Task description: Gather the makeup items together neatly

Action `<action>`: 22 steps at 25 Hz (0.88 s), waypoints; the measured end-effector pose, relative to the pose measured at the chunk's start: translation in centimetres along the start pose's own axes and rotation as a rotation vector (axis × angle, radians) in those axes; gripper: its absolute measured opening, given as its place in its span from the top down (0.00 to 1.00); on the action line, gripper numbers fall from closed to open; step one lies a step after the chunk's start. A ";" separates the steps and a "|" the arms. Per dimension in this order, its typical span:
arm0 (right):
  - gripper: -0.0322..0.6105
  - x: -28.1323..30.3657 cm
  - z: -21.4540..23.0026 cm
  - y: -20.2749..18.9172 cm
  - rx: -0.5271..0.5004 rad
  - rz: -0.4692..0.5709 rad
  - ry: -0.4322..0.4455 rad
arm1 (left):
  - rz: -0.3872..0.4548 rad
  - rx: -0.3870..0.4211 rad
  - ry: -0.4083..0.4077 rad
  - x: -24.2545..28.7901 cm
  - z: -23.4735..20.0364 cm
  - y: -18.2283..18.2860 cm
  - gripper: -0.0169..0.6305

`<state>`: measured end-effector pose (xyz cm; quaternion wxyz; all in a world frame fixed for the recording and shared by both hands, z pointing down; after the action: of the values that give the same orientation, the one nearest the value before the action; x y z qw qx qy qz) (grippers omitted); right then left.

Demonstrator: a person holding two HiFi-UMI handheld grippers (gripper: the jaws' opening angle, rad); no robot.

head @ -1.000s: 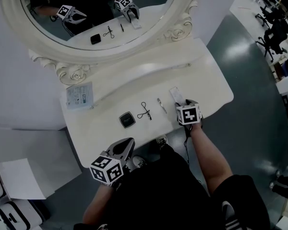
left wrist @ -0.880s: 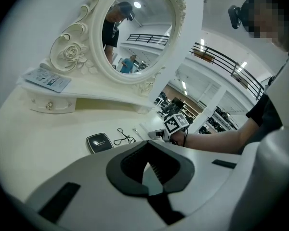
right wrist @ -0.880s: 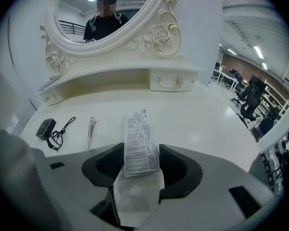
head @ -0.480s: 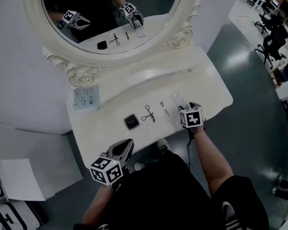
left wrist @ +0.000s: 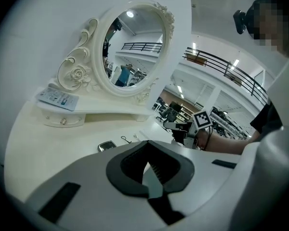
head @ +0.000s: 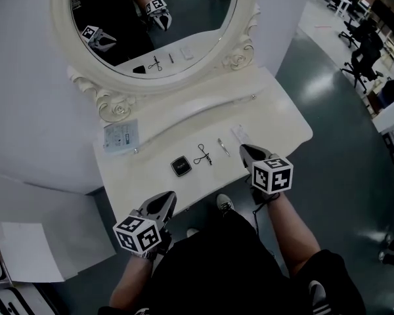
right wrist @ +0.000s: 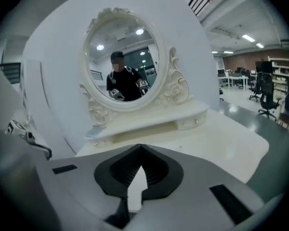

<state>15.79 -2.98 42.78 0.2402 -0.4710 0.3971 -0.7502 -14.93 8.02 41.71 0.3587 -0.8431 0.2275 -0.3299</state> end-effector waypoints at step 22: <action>0.90 -7.6 -20.7 -6.8 -0.026 -0.003 0.340 | 0.015 -0.004 -0.064 -7.9 2.1 -4.3 0.96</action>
<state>0.63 14.16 39.48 0.1624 -0.3407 0.4410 -0.8143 -18.13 16.59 40.71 0.3664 -0.8522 0.2231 -0.2996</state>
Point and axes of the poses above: the fingertips, and each gripper's own axes: x forward along the fingers, z to its right, y out of its top, the point moved 7 cm from there along -x, backward along the fingers, and after that the axes turned 2 degrees about -x, right-handed, at the moved point
